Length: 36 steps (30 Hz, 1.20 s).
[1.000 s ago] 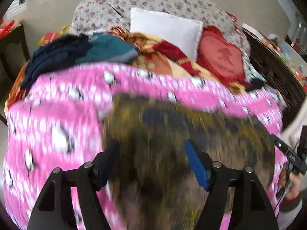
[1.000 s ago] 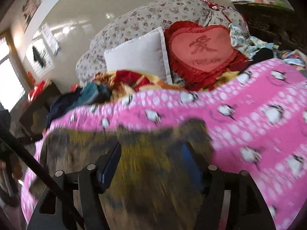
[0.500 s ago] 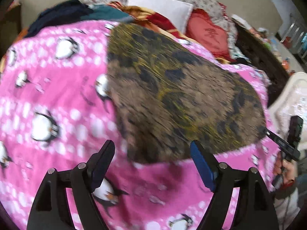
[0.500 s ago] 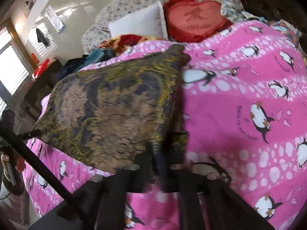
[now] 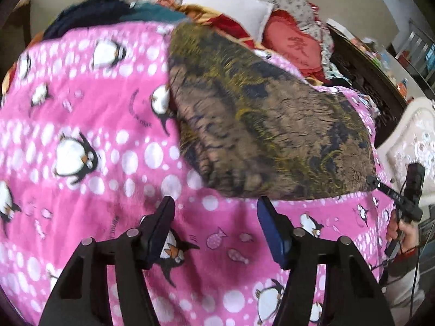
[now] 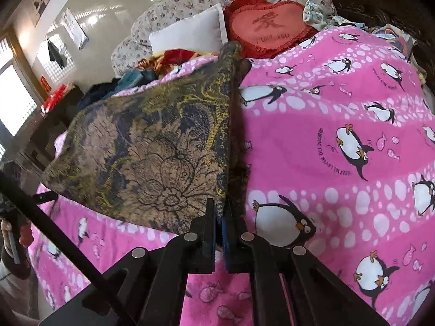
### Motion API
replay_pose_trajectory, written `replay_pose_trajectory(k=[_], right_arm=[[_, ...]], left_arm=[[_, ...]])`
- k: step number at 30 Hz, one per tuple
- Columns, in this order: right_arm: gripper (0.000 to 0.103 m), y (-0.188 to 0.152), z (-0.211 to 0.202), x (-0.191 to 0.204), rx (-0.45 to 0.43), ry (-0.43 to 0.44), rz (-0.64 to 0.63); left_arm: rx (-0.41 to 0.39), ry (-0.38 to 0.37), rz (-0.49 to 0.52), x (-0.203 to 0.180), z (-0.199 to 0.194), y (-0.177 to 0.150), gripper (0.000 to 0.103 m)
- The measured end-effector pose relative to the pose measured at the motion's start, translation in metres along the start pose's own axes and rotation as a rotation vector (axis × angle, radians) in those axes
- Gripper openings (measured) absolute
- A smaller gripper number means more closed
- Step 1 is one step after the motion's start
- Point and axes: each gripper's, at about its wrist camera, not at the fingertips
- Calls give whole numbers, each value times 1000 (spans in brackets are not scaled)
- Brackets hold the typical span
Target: Fold small clothes
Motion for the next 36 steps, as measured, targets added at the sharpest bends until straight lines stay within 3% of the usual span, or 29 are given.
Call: replay_pose_trajectory(k=[2, 6, 8, 10, 13, 17, 21, 23, 27, 28, 29, 31, 33, 36], right_arm=[[6, 1, -6, -2, -23, 22, 35], [8, -2, -7, 2, -5, 10, 22], [15, -4, -6, 7, 7, 4, 0], [22, -4, -4, 8, 12, 16, 7], [22, -3, -4, 7, 11, 18, 16], [22, -3, -3, 4, 16, 12, 25], [22, -3, -4, 6, 11, 17, 24], [22, -2, -2, 5, 10, 25, 27], [21, -3, 14, -4, 29, 40, 59], [18, -4, 16, -4, 28, 40, 56], [7, -3, 17, -4, 29, 38, 47], [6, -1, 9, -1, 18, 55, 35], [6, 2, -5, 3, -6, 94, 30], [4, 5, -24, 11, -32, 101, -2]], left_arm=[[-45, 15, 10, 1, -12, 1, 74], [-107, 39, 7, 2, -19, 9, 75], [-115, 34, 2, 2, -16, 14, 75], [-120, 7, 4, -2, -15, 18, 75], [-140, -61, 32, -16, -14, 22, 75], [-161, -75, 90, -37, -10, 26, 75], [-177, -153, 108, -44, -6, 29, 75], [-165, -184, 121, -45, -1, 29, 75], [-71, -117, 128, -47, 25, 28, 75], [-46, -91, 129, -46, 30, 27, 73], [-32, -76, 130, -45, 32, 27, 68], [-9, -54, 127, -39, 30, 26, 44], [14, -68, 119, -30, 26, 25, 37], [26, -53, 131, -19, 23, 18, 36]])
Point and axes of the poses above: each gripper's, at about its wrist camera, not at the fingertips, and z roughly the way its jaws point, x to its left, y to its top, and after that the axes turned 11 degrees about y, right-handed
